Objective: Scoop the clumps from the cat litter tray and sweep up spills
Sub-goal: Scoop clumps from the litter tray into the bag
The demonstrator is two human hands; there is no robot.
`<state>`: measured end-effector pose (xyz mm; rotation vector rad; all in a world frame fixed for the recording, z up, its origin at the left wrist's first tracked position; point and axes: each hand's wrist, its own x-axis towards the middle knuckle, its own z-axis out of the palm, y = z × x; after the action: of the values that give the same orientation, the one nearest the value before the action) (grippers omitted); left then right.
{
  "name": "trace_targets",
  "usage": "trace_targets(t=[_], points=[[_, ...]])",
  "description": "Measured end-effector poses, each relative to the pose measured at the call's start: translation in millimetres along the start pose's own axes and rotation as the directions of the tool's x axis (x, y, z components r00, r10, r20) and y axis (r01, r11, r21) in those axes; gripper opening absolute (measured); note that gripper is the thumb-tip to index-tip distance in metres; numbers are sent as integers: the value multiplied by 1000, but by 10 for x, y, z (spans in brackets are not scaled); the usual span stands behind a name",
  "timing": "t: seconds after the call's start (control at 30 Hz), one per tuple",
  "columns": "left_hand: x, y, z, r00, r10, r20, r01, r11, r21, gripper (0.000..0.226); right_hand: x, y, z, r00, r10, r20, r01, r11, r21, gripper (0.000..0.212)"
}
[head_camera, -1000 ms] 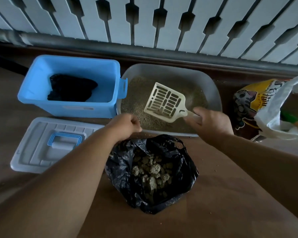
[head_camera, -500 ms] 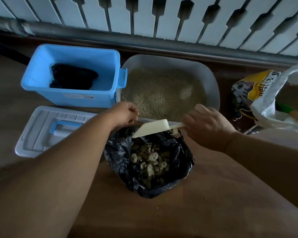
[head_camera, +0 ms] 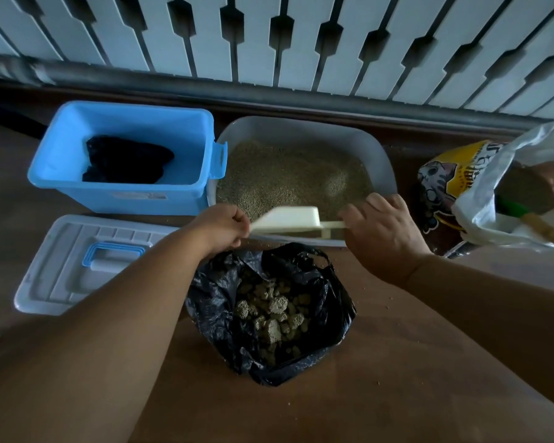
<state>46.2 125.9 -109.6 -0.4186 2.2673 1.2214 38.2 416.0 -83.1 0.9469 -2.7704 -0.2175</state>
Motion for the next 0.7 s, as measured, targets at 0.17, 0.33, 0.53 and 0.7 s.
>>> trace_targets(t=[0.17, 0.33, 0.53, 0.7], points=[[-5, 135, 71, 1000, 23, 4, -24, 991, 133, 4, 213, 166, -44, 934, 288, 210, -285, 957, -46, 13], [-44, 367, 228, 969, 242, -56, -216, 931, 295, 8, 347, 229, 0, 849, 410, 333, -388, 912, -134, 26], [46, 389, 413, 932, 351, -86, -327, 921, 212, 4, 481, 118, 68, 844, 374, 385, -373, 924, -78, 35], [131, 278, 490, 938, 335, -92, -320, 936, 147, 9, 530, 79, 108, 878, 337, 340, -339, 939, -56, 38]])
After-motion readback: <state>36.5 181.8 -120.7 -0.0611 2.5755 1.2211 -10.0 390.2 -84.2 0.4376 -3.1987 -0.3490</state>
